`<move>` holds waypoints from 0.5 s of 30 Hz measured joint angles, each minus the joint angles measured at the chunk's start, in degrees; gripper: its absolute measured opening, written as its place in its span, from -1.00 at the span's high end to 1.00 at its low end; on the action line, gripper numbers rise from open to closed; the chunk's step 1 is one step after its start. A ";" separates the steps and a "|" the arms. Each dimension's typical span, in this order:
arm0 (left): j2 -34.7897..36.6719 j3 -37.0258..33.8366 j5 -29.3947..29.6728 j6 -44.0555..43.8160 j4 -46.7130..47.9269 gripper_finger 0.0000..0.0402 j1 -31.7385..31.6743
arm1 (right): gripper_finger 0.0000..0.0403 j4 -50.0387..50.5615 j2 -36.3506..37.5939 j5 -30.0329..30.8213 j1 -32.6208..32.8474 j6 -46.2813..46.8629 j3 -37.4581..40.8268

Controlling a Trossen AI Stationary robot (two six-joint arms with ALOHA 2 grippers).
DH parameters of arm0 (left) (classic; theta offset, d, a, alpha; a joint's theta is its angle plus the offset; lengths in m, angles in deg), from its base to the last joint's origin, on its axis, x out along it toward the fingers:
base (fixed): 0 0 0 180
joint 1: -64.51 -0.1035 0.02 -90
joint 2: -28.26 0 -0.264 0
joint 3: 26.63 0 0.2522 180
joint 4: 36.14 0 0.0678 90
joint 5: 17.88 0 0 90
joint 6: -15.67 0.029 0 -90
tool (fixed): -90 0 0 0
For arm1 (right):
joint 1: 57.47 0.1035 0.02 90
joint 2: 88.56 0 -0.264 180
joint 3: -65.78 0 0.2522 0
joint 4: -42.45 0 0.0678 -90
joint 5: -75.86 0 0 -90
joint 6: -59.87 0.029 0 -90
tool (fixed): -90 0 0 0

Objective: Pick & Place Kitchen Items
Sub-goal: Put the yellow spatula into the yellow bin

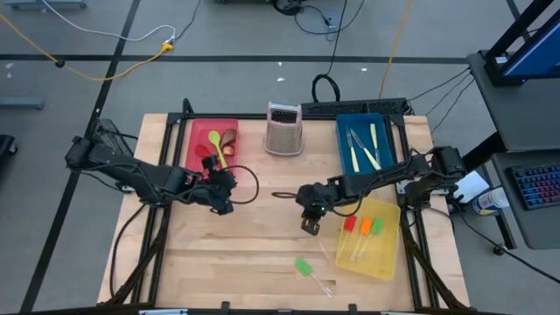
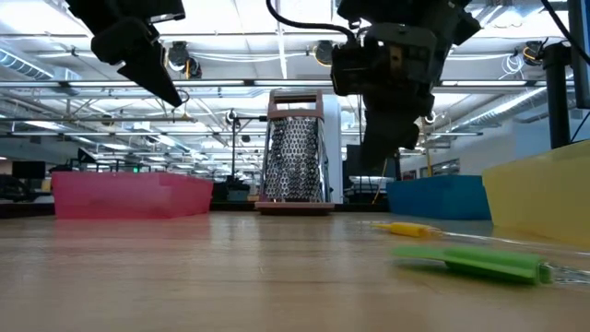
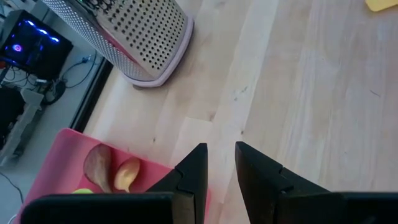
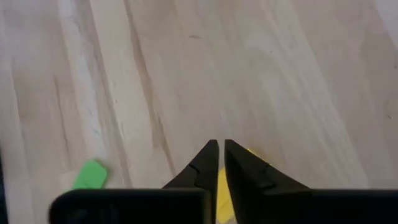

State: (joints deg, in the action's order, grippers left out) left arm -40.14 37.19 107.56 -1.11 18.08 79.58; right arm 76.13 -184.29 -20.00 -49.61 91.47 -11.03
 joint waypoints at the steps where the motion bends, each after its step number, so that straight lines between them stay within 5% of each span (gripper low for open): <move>1: 0.01 0.00 0.00 0.03 0.01 0.56 0.00 | 0.87 0.21 0.00 -0.03 -0.03 -1.01 0.00; 9: 0.02 0.00 0.05 -0.04 -0.02 0.56 0.00 | 0.35 2.70 0.00 0.18 0.82 6.71 1.34; 15: 0.04 0.00 0.61 0.03 -0.10 0.56 0.00 | 0.08 1.94 -0.24 1.12 1.62 23.98 6.69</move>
State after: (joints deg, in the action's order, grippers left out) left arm -40.10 37.19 108.17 -1.09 17.98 79.58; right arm 78.07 -184.52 -18.88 -47.99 115.44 -4.34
